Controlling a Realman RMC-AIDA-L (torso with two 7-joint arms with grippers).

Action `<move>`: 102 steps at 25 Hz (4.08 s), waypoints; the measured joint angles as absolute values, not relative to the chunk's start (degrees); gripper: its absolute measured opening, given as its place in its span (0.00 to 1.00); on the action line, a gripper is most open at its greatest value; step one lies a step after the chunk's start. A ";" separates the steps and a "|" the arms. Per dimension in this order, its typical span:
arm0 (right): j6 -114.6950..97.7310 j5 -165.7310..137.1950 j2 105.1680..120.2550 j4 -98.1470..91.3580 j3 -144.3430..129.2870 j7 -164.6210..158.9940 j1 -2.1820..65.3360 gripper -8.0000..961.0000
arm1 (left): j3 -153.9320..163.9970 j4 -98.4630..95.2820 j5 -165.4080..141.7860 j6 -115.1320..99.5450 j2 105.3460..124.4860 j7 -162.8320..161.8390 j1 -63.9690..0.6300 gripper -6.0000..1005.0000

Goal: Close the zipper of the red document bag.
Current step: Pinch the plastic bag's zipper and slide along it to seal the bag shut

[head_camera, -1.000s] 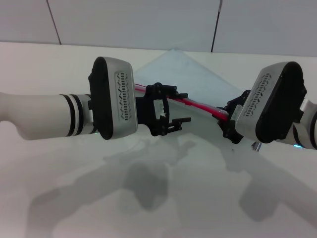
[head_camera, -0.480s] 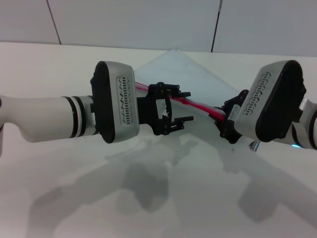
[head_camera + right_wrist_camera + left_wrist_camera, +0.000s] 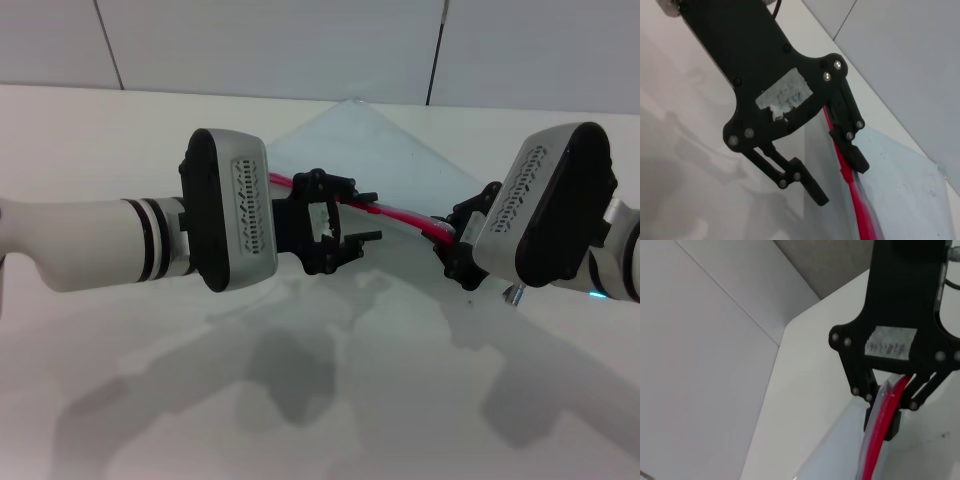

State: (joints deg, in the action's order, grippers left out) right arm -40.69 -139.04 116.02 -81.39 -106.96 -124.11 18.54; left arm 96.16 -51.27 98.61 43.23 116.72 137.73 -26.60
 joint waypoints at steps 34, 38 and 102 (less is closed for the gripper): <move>-40.94 -139.14 115.99 -80.83 -107.13 -124.10 18.88 0.07 | 100.53 -51.59 102.99 37.65 116.70 140.16 -26.57 0.20; -40.96 -139.14 116.01 -80.74 -107.13 -124.10 18.93 0.08 | 100.77 -51.62 103.01 37.67 116.71 140.22 -26.67 0.14; -40.63 -139.49 116.01 -80.04 -105.14 -124.42 18.62 0.10 | 100.99 -51.33 108.42 31.91 116.62 144.91 -22.94 0.10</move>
State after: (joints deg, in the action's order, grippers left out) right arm -40.63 -139.49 116.01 -80.04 -105.14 -124.42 18.62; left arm 100.99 -51.33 108.42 31.91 116.62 144.91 -22.94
